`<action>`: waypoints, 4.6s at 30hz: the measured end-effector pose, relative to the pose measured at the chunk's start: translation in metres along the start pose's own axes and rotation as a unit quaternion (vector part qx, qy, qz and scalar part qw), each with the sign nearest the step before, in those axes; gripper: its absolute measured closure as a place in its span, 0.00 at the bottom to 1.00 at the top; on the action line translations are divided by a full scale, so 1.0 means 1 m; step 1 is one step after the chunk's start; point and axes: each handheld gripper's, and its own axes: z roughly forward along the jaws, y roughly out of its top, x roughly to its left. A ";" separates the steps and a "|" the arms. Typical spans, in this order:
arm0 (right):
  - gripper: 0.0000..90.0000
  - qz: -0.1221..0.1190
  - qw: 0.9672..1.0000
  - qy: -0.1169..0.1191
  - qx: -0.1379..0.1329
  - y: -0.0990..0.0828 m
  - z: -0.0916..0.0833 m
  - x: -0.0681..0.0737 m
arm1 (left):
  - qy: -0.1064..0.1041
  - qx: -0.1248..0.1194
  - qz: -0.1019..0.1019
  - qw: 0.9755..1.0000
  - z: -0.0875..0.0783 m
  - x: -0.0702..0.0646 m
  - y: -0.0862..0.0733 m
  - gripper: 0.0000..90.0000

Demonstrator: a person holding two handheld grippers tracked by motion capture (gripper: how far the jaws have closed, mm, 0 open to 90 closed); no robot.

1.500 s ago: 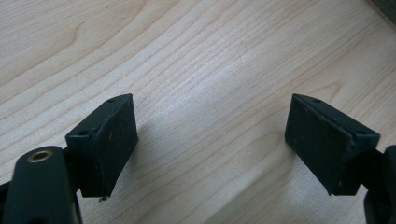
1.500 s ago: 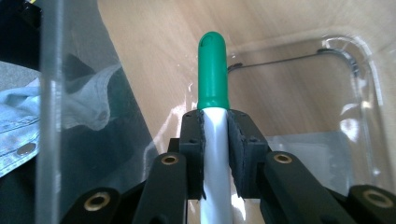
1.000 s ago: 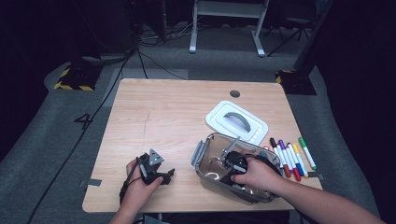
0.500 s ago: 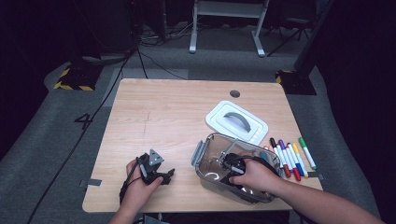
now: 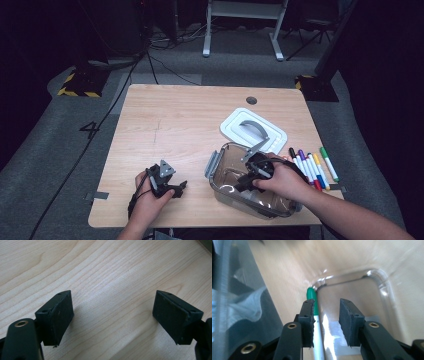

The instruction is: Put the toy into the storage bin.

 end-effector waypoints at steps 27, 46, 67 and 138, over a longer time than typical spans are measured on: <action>0.73 0.146 0.958 -0.206 -0.139 -0.076 -0.136 -0.118 | 0.000 0.000 0.000 1.000 0.000 0.000 0.000 0.20; 0.76 0.267 0.929 -0.244 -0.077 -0.180 -0.115 -0.171 | 0.000 -0.001 0.000 1.000 0.000 0.000 0.000 0.19; 0.85 0.279 0.923 -0.265 -0.027 -0.194 -0.087 -0.177 | -0.001 0.001 0.000 1.000 0.000 0.000 0.000 0.19; 0.85 0.001 0.999 0.009 -0.038 -0.004 -0.055 0.003 | -0.001 0.001 0.001 1.000 0.000 0.000 0.000 0.19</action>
